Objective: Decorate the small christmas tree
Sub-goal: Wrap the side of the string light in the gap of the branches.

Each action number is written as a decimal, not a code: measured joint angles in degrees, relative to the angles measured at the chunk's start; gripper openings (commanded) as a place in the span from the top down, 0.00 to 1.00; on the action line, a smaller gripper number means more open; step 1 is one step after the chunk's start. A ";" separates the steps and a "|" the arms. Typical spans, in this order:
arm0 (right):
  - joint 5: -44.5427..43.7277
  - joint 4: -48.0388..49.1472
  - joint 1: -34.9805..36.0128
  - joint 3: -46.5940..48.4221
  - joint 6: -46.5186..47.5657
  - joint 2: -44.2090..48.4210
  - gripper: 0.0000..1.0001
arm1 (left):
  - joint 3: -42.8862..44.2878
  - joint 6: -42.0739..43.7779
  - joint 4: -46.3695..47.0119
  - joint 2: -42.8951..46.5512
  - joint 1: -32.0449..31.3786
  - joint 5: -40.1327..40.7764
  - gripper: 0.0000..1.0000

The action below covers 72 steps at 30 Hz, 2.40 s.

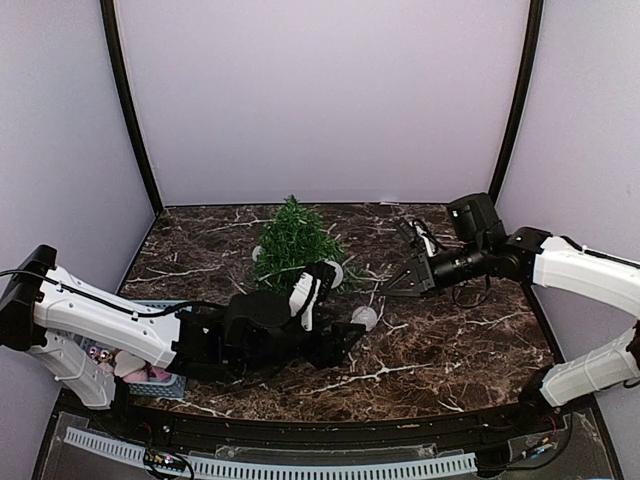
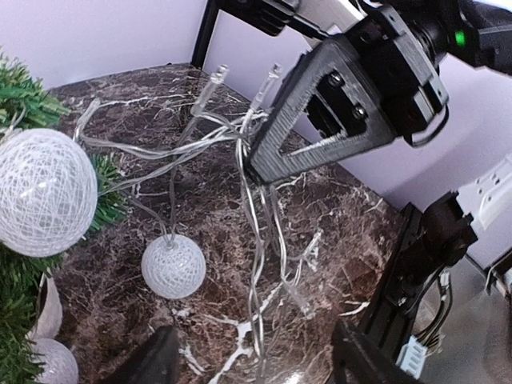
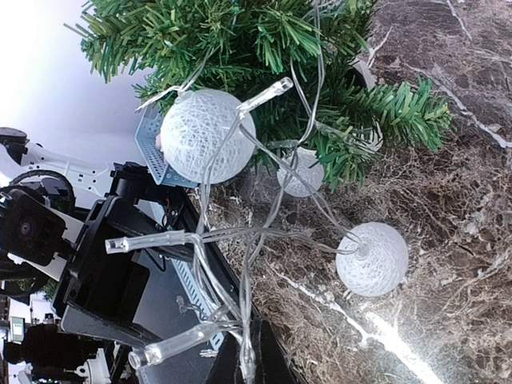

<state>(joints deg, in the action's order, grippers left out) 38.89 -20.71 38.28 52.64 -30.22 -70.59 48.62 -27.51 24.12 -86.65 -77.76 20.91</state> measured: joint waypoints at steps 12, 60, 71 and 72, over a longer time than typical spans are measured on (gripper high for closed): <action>-1.11 0.92 0.09 -0.09 -1.03 0.33 0.51 | 2.03 -2.47 -2.86 -2.32 0.68 -0.48 1.00; -40.11 29.44 19.91 -8.76 -22.67 -9.11 0.65 | -7.78 -5.40 -21.35 17.49 4.92 -17.03 1.00; -48.98 26.25 20.02 -6.93 -24.96 -10.34 1.00 | -7.48 -4.66 -31.15 22.05 6.93 -13.60 1.00; -50.27 25.62 20.00 -6.93 -25.27 -9.94 1.00 | -7.30 -4.63 -32.96 23.26 7.41 -12.72 1.00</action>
<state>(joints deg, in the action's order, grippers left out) -11.38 4.91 58.28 45.71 -55.48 -80.53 41.32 -32.14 -8.84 -63.40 -70.35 8.19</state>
